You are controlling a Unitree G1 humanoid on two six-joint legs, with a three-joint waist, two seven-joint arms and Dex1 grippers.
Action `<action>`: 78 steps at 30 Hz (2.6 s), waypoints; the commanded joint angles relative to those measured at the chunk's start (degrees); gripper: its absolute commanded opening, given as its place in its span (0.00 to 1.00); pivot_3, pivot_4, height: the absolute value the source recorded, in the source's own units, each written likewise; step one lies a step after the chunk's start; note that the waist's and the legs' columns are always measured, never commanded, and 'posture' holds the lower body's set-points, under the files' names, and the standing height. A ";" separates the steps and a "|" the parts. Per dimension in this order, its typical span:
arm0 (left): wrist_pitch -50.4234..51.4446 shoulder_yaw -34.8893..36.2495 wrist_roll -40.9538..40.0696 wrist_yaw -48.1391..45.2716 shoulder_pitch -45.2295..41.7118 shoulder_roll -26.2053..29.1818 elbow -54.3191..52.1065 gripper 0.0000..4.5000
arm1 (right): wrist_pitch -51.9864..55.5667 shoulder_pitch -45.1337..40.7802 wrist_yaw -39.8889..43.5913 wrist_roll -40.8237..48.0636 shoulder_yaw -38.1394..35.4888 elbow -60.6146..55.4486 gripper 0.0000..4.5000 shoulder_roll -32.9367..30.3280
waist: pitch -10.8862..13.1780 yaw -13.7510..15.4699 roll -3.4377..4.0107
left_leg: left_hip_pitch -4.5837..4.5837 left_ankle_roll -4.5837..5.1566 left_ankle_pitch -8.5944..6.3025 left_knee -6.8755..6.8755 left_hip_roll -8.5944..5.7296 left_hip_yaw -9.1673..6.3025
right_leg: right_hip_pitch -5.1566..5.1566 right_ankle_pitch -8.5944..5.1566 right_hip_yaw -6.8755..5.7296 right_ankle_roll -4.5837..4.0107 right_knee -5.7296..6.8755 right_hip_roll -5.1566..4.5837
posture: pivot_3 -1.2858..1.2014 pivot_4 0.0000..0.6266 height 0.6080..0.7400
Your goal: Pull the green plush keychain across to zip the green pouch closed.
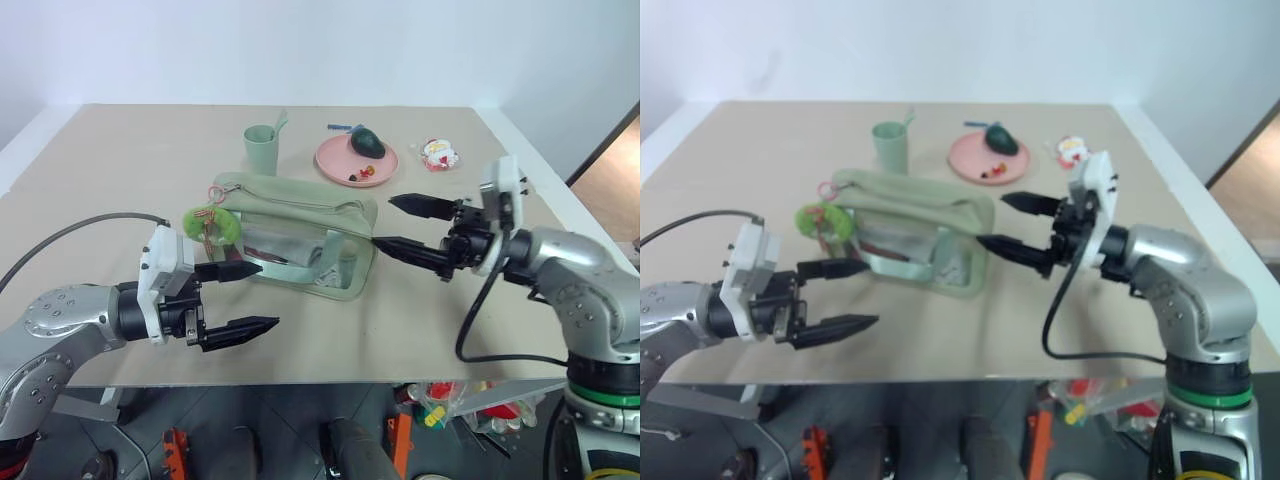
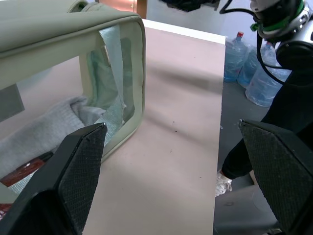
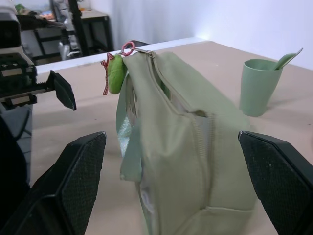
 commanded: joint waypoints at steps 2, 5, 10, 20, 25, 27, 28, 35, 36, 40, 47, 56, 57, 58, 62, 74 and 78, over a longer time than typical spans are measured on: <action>-0.99 -0.67 1.06 -1.26 -1.94 0.31 0.28 1.00 | -3.39 0.34 -3.13 -3.18 2.55 -1.45 0.94 1.29 | 0.00 0.04 0.00 | -0.03 0.00 0.00 0.03 -0.03 0.04 | -0.01 0.01 0.05 0.02 0.00 -0.03 | 0.52 0.24 1.00; -1.24 -1.02 1.75 -1.45 -2.70 0.01 0.73 1.00 | -5.63 1.31 -2.89 -4.81 3.92 -0.67 0.75 1.35 | 0.00 0.16 -0.01 | -0.08 0.00 0.00 0.05 -0.05 0.04 | 0.00 0.01 0.05 0.04 -0.03 -0.05 | 0.52 0.24 1.00; -1.58 -0.78 2.70 -1.80 -1.96 -0.10 1.01 1.00 | -6.94 1.63 -3.06 -3.58 3.76 -0.92 0.36 2.38 | 0.00 0.14 0.00 | -0.09 0.00 0.00 0.00 -0.04 0.03 | -0.03 -0.02 0.05 0.08 -0.03 -0.04 | 0.52 0.24 1.00; -2.00 -1.37 4.05 -0.99 -0.74 -1.09 0.48 1.00 | -13.87 1.71 2.94 -5.77 4.68 0.74 0.01 -0.20 | 0.00 0.18 0.00 | -0.10 0.00 0.00 0.02 -0.05 0.01 | -0.01 -0.03 0.03 0.06 -0.03 -0.06 | 0.52 0.24 1.00; -2.06 -2.20 4.70 -0.57 -1.55 -1.95 0.55 1.00 | -32.44 -7.43 13.63 -13.23 4.06 22.55 0.01 -4.02 | 0.01 0.10 0.00 | -0.07 0.00 0.00 0.10 -0.06 0.08 | 0.00 0.02 0.07 0.08 -0.03 -0.06 | 0.52 0.24 1.00; -2.15 -2.46 5.14 -0.64 -1.46 -2.26 0.44 1.00 | -38.16 -11.03 16.83 -15.48 4.95 30.81 0.01 -4.36 | 0.01 0.12 -0.01 | -0.06 0.03 0.02 0.14 -0.08 0.09 | 0.02 0.07 0.07 0.08 -0.04 -0.06 | 0.52 0.24 1.00; -2.19 -2.58 5.31 -0.63 -1.42 -2.38 0.33 1.00 | -40.57 -12.47 18.18 -16.50 5.49 33.94 0.01 -4.42 | 0.01 0.13 -0.01 | -0.05 0.04 0.03 0.13 -0.08 0.08 | 0.03 0.07 0.07 0.08 -0.04 -0.06 | 0.52 0.24 1.00; -1.35 -0.70 4.43 3.47 -1.15 -3.69 -1.10 1.00 | -42.48 -15.19 22.71 -16.90 6.61 38.72 0.01 -3.71 | 0.01 0.12 0.00 | -0.04 0.07 0.01 -0.05 -0.04 0.03 | 0.01 0.13 0.05 0.29 -0.02 -0.02 | 0.52 0.24 1.00; -1.29 -0.08 4.49 4.47 -0.86 -3.70 -1.26 1.00 | -42.35 -14.65 22.84 -16.74 6.59 38.09 0.01 -3.65 | 0.01 0.11 0.00 | -0.04 0.07 0.01 -0.06 -0.03 0.02 | 0.01 0.12 0.05 0.29 -0.02 -0.02 | 0.52 0.24 1.00; -0.70 4.39 3.97 9.57 0.28 -4.08 -1.36 1.00 | -43.06 -13.47 22.71 -17.08 6.57 37.55 0.01 -3.28 | 0.01 0.05 0.00 | 0.00 0.08 0.00 -0.07 0.00 0.00 | 0.01 0.13 0.04 0.27 0.00 0.01 | 0.52 0.24 1.00; -1.50 10.13 4.15 16.73 0.86 -5.65 -0.89 1.00 | -41.84 -12.70 21.69 -16.65 6.27 35.75 0.01 -2.97 | 0.01 0.01 0.00 | 0.08 0.06 0.02 0.01 0.01 0.04 | 0.06 0.19 0.05 0.17 0.01 0.01 | 0.52 0.24 1.00; -5.45 2.58 10.72 17.15 -2.95 -10.72 5.06 0.94 | -41.18 -12.09 20.58 -17.24 6.12 33.88 0.00 -3.61 | -0.01 0.03 0.01 | 0.17 0.05 0.03 0.01 -0.01 0.05 | 0.15 0.20 0.07 0.18 0.01 0.03 | 0.52 0.24 1.00; -5.67 1.97 11.26 17.06 -3.40 -11.17 5.73 0.87 | -41.10 -11.89 20.47 -17.25 6.08 33.57 0.00 -3.71 | -0.01 -0.02 0.01 | 0.18 0.05 0.03 0.02 0.00 0.06 | 0.14 0.25 0.08 0.25 0.00 0.04 | 0.52 0.24 1.00; -5.79 1.36 11.57 16.90 -3.87 -11.71 6.38 0.81 | -40.95 -11.67 20.33 -17.23 6.01 33.19 0.00 -3.84 | -0.01 -0.02 0.01 | 0.19 0.05 0.03 0.01 0.00 0.07 | 0.14 0.26 0.10 0.26 0.01 0.04 | 0.52 0.24 1.00; -6.08 0.05 11.78 16.31 -5.29 -13.31 8.05 0.49 | -40.58 -10.88 19.83 -17.38 5.69 32.08 0.00 -4.30 | 0.00 0.00 0.01 | 0.18 0.05 0.03 -0.01 0.00 0.05 | 0.13 0.26 0.09 0.26 0.01 0.05 | 0.52 0.24 1.00; 0.37 2.95 2.77 14.01 -10.14 -11.16 6.28 0.01 | -40.43 -10.72 19.34 -17.62 5.73 31.56 0.00 -5.02 | 0.00 0.06 0.01 | 0.15 0.05 0.03 0.02 0.00 0.05 | 0.14 0.26 0.09 0.28 0.01 0.04 | 0.52 0.24 1.00; 2.54 2.13 -0.24 15.16 -17.82 -10.96 8.29 0.01 | -40.95 -11.03 19.62 -18.01 5.92 32.28 0.00 -5.20 | 0.00 0.18 0.00 | 0.14 0.05 0.03 0.03 -0.02 0.03 | 0.15 0.27 0.07 0.30 0.02 0.04 | 0.52 0.24 1.00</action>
